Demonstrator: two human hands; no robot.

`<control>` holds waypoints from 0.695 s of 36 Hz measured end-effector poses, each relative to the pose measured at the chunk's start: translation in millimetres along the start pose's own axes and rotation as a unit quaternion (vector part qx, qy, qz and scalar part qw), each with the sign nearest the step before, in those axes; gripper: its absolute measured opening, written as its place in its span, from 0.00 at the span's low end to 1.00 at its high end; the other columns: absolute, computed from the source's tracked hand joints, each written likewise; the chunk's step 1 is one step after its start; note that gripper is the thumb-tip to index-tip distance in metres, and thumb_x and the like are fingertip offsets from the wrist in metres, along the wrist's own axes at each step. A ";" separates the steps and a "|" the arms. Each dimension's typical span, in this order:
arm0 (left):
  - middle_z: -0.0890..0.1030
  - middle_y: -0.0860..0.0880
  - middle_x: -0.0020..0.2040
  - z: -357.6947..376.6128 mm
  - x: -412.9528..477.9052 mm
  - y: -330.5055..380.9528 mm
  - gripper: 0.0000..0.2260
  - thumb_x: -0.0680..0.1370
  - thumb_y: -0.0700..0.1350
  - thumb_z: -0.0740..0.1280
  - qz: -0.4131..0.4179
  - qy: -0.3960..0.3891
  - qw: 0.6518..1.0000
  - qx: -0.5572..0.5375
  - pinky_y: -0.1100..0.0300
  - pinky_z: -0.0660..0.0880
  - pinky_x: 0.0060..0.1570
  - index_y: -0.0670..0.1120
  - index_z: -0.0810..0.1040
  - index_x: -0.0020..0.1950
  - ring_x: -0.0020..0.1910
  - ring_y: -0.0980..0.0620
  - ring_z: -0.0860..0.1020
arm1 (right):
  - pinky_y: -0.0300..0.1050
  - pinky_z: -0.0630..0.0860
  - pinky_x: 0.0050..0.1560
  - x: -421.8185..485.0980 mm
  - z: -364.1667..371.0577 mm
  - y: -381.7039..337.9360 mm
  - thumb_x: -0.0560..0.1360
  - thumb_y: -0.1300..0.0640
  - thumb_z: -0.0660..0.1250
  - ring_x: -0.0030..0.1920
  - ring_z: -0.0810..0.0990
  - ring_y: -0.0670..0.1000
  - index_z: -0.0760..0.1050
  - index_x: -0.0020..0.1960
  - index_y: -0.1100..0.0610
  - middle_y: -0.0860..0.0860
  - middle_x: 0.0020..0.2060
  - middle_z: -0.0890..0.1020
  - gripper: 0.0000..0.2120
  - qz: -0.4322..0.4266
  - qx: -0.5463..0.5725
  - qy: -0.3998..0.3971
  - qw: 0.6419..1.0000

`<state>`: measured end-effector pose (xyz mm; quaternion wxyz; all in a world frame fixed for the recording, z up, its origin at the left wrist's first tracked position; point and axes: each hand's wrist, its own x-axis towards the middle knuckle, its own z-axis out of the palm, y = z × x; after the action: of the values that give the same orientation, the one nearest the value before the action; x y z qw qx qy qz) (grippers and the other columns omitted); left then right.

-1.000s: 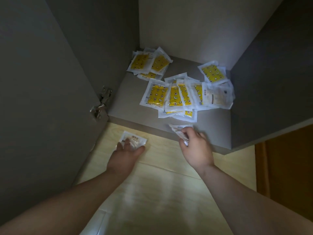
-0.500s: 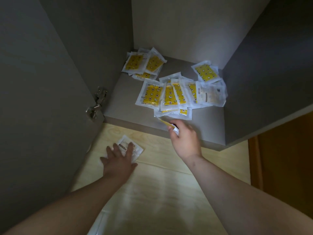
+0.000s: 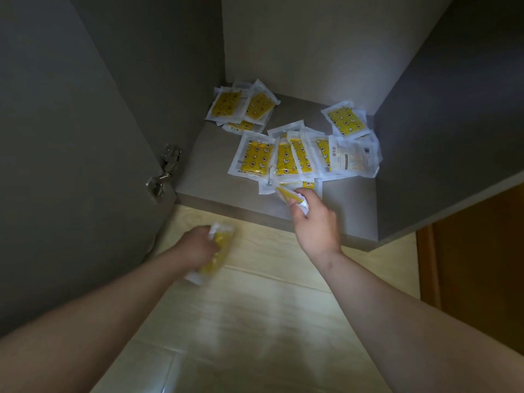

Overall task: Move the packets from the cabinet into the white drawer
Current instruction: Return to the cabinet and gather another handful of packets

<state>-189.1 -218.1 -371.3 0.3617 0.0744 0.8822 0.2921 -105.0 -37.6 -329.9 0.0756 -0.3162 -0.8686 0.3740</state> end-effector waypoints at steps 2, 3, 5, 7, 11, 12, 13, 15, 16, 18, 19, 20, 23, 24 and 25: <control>0.78 0.41 0.36 1.3 -5.3 12.3 0.10 0.76 0.30 0.57 -0.050 -0.048 0.965 -0.251 0.64 0.74 0.30 0.38 0.77 0.47 0.32 0.46 0.77 | 0.50 0.72 0.43 1.1 0.3 -7.8 0.79 0.57 0.59 0.42 0.74 0.60 0.72 0.63 0.53 0.56 0.41 0.75 0.13 -0.009 0.005 0.010 1.000; 0.78 0.41 0.33 1.0 -9.1 20.4 0.11 0.76 0.29 0.55 -0.071 -0.068 0.934 -0.342 0.65 0.75 0.27 0.37 0.76 0.44 0.28 0.47 0.78 | 0.50 0.72 0.42 1.3 0.5 -12.0 0.79 0.58 0.59 0.43 0.75 0.61 0.71 0.62 0.54 0.55 0.41 0.75 0.12 -0.015 0.010 0.013 1.000; 0.80 0.40 0.31 -1.6 -15.9 37.3 0.11 0.76 0.31 0.53 -0.097 -0.116 0.858 -0.490 0.59 0.78 0.25 0.37 0.75 0.44 0.26 0.46 0.80 | 0.50 0.72 0.42 -1.0 0.1 -19.2 0.78 0.58 0.60 0.45 0.76 0.62 0.70 0.59 0.55 0.56 0.44 0.77 0.10 -0.032 0.021 0.006 0.999; 0.83 0.40 0.34 -9.1 -19.3 51.2 0.13 0.80 0.39 0.52 -0.086 -0.159 0.789 -0.587 0.55 0.79 0.29 0.38 0.75 0.47 0.30 0.46 0.82 | 0.49 0.72 0.46 -7.4 1.2 -22.2 0.77 0.54 0.63 0.47 0.77 0.59 0.70 0.59 0.55 0.57 0.50 0.80 0.11 -0.065 0.014 -0.055 0.996; 0.83 0.41 0.50 -24.0 -8.1 61.0 0.29 0.78 0.64 0.49 0.001 -0.192 0.758 -0.623 0.52 0.81 0.41 0.42 0.76 0.58 0.44 0.45 0.83 | 0.44 0.68 0.64 -22.1 12.6 -14.0 0.72 0.46 0.70 0.64 0.71 0.52 0.63 0.70 0.54 0.53 0.65 0.73 0.32 -0.114 -0.004 -0.227 0.967; 0.83 0.41 0.52 -26.4 -7.6 61.4 0.28 0.78 0.63 0.51 0.006 -0.189 0.768 -0.612 0.52 0.80 0.44 0.42 0.76 0.60 0.46 0.45 0.83 | 0.44 0.67 0.66 -22.8 13.5 -12.7 0.71 0.46 0.71 0.66 0.70 0.52 0.62 0.72 0.54 0.52 0.66 0.72 0.34 -0.119 0.011 -0.237 0.964; 0.82 0.41 0.52 -27.1 -8.1 61.3 0.25 0.78 0.60 0.54 0.003 -0.181 0.781 -0.598 0.52 0.81 0.45 0.42 0.75 0.61 0.46 0.46 0.83 | 0.43 0.66 0.68 -21.9 13.0 -12.3 0.72 0.47 0.70 0.67 0.70 0.51 0.61 0.72 0.54 0.52 0.67 0.71 0.34 -0.127 0.023 -0.240 0.962; 0.83 0.42 0.45 -25.0 -9.7 59.2 0.15 0.80 0.51 0.59 -0.015 -0.176 0.800 -0.573 0.55 0.82 0.40 0.41 0.76 0.56 0.40 0.49 0.83 | 0.37 0.64 0.66 -18.9 8.9 -13.1 0.74 0.49 0.69 0.67 0.70 0.49 0.63 0.72 0.56 0.51 0.68 0.71 0.31 -0.150 0.020 -0.246 0.957; 0.83 0.43 0.41 -22.7 -11.1 58.9 0.12 0.80 0.47 0.59 -0.025 -0.183 0.805 -0.565 0.57 0.82 0.35 0.40 0.76 0.53 0.36 0.49 0.83 | 0.33 0.63 0.64 -17.7 7.2 -14.2 0.75 0.51 0.67 0.67 0.70 0.48 0.64 0.72 0.56 0.50 0.68 0.71 0.28 -0.162 0.018 -0.251 0.954; 0.83 0.43 0.36 -17.5 -13.0 58.5 0.08 0.80 0.40 0.59 -0.045 -0.200 0.807 -0.554 0.59 0.80 0.31 0.40 0.76 0.49 0.32 0.50 0.83 | 0.31 0.64 0.63 -15.7 8.8 -16.5 0.77 0.54 0.65 0.64 0.72 0.44 0.71 0.68 0.55 0.45 0.65 0.74 0.21 -0.155 0.064 -0.268 0.949; 0.83 0.43 0.35 -15.7 -12.7 58.0 0.07 0.80 0.38 0.58 -0.054 -0.199 0.802 -0.561 0.59 0.80 0.30 0.39 0.76 0.49 0.31 0.50 0.83 | 0.33 0.66 0.64 -14.5 11.5 -19.2 0.76 0.53 0.66 0.62 0.74 0.43 0.76 0.63 0.53 0.43 0.61 0.77 0.16 -0.124 0.117 -0.270 0.948; 0.83 0.43 0.34 -15.1 -11.8 57.8 0.07 0.80 0.37 0.58 -0.064 -0.190 0.792 -0.577 0.58 0.80 0.29 0.39 0.76 0.48 0.30 0.49 0.83 | 0.37 0.69 0.64 -13.2 13.7 -24.4 0.74 0.51 0.66 0.58 0.77 0.44 0.81 0.56 0.51 0.43 0.56 0.80 0.12 -0.082 0.175 -0.254 0.947; 0.84 0.42 0.36 -23.4 -6.9 59.1 0.06 0.79 0.36 0.59 -0.077 -0.165 0.766 -0.616 0.54 0.80 0.28 0.40 0.75 0.49 0.31 0.48 0.83 | 0.41 0.73 0.54 -0.6 14.1 -39.2 0.70 0.56 0.62 0.45 0.80 0.44 0.81 0.34 0.52 0.44 0.39 0.83 0.10 0.016 0.316 -0.140 0.938; 0.83 0.42 0.39 -28.0 -4.2 59.5 0.06 0.79 0.36 0.59 -0.072 -0.155 0.768 -0.617 0.54 0.80 0.29 0.40 0.75 0.50 0.33 0.47 0.83 | 0.37 0.73 0.50 5.6 10.4 -44.1 0.72 0.61 0.61 0.42 0.79 0.42 0.80 0.34 0.54 0.43 0.37 0.82 0.12 0.019 0.314 -0.086 0.945; 0.83 0.42 0.42 -32.8 -1.5 59.8 0.06 0.79 0.36 0.59 -0.062 -0.144 0.775 -0.612 0.54 0.80 0.31 0.41 0.75 0.51 0.36 0.47 0.83 | 0.33 0.72 0.47 14.2 5.8 -46.8 0.74 0.65 0.60 0.40 0.77 0.41 0.79 0.36 0.56 0.42 0.36 0.80 0.13 0.008 0.284 -0.028 0.959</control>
<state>-215.1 -184.8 -317.8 0.4707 -0.1768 0.4574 0.7334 -141.4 -56.8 -302.8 0.1347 -0.2779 -0.7261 0.6143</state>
